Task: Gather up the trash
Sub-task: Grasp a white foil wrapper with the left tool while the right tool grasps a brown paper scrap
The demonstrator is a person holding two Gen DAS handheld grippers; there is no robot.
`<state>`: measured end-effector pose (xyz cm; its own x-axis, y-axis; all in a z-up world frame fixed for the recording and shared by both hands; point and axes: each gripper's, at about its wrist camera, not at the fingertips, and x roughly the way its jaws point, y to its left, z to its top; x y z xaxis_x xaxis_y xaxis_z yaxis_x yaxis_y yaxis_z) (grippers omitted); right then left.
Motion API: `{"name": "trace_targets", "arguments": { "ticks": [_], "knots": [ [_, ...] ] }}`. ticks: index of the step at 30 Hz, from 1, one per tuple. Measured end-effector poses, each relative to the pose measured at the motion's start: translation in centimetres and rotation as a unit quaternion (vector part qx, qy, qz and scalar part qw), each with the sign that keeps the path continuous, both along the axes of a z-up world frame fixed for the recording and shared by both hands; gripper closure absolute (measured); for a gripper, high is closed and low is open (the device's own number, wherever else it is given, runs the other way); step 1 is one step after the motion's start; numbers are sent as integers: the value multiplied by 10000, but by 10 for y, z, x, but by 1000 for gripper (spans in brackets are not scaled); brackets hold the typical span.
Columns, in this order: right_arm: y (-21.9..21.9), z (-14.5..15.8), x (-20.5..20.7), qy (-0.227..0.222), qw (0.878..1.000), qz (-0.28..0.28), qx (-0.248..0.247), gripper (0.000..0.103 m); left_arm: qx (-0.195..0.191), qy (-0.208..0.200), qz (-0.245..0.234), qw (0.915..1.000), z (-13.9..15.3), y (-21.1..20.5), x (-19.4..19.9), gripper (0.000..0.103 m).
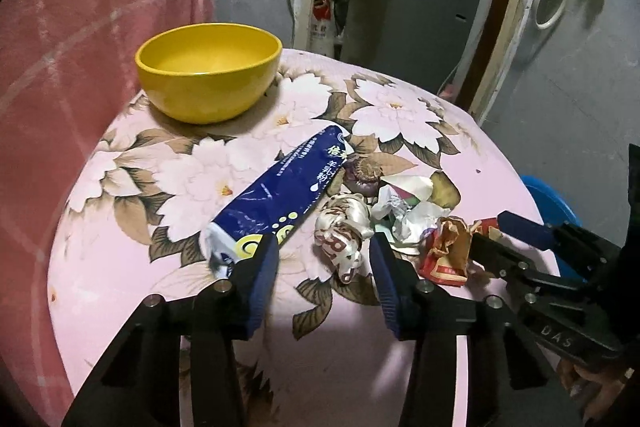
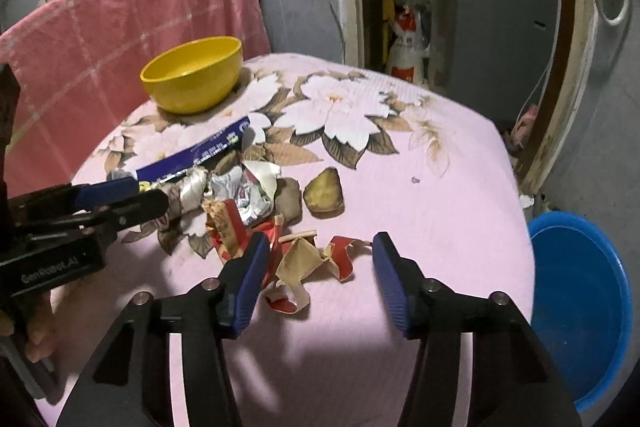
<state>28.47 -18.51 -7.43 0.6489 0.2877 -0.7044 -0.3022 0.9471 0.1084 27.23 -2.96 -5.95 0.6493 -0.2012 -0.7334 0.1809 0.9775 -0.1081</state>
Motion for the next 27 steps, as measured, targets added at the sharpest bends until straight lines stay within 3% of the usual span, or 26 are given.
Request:
{"name": "trace_targets", "arguments": {
  "ticks": [4,8,13,20,27],
  "knots": [
    [-1,-4,4,137,9998,26,105,61,-2,125,-91,9999,-3,-3,7,62],
    [-3,-7,5,210,9995,55,233,71,-21,208,-119,9997,-5,-5,11,78],
    [-5,-6,2,176,9993,92,312,85,-11,277,-125,9995,-7,-7,9,89],
    [-7,-3,-4,84,9990,116,434,89,-153,166,-43,9997,1,-5,0,95],
    [-15,12,-21,-338,9972,61,663,89,-369,-223,101,9990,21,-5,-20,95]
  ]
}}
